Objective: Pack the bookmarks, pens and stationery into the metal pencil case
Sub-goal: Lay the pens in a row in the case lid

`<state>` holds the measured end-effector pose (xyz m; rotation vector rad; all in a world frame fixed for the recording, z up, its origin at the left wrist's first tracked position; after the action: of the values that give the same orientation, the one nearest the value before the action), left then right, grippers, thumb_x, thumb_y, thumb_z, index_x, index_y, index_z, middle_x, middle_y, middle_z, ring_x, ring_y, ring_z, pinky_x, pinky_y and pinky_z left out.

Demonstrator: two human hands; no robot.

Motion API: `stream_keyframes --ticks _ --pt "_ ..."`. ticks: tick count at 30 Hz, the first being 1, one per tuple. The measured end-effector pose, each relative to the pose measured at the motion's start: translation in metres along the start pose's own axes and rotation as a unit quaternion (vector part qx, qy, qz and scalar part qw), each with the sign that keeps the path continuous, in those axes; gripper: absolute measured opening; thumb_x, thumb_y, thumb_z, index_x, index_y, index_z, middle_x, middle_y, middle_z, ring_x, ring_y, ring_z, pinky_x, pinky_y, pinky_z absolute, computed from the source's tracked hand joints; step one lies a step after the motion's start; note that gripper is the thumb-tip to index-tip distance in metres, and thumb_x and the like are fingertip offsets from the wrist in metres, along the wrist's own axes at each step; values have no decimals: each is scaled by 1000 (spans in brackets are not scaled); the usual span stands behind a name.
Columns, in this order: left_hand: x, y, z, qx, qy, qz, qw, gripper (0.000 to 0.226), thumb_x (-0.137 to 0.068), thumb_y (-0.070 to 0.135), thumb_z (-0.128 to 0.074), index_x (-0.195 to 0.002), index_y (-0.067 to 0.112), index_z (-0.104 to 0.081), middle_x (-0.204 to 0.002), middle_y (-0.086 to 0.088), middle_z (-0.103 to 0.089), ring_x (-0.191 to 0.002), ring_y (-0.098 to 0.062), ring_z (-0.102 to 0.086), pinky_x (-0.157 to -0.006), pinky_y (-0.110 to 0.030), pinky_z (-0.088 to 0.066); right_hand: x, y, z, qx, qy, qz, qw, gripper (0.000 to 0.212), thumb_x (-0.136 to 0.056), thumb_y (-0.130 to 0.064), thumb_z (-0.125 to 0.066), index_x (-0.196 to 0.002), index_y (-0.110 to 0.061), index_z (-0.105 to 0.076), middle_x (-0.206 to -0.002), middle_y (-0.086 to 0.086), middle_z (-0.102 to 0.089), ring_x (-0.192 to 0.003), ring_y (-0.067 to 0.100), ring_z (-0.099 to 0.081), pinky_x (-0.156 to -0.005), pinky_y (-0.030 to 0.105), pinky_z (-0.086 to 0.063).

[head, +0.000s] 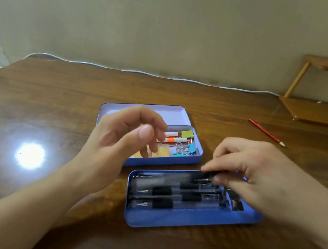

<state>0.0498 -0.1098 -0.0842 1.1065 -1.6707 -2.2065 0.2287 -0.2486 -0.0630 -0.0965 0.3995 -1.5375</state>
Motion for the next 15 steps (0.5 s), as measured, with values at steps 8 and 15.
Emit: stream_keyframes --ticks 8,15 --pt "11 -1 -20 -382 -242 -167 876 16 -82 34 -75 -89 20 -72 -101 8 -65 -96 -15 -57 -85 -35 -46 7 -5 -12 3 -226 -80 971 17 -81 -36 -72 -93 -40 -61 -87 -17 -61 -78 2 -59 -70 30 -55" --pt "15 -4 -28 -388 -295 -154 860 9 -81 34 -76 -79 26 -71 -101 14 -61 -98 -10 -52 -87 -33 -44 6 -3 -13 0 -223 -85 971 17 -82 -36 -71 -94 -41 -61 -88 -17 -60 -78 2 -59 -71 30 -56"
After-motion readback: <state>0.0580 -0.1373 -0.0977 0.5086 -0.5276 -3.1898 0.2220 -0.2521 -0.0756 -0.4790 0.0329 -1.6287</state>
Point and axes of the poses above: each hand's wrist, its own x-axis away from the middle knuckle, its own z-axis out of the back of the hand, y = z × x, the point moved 3 cm from there along -x, towards the middle knuckle
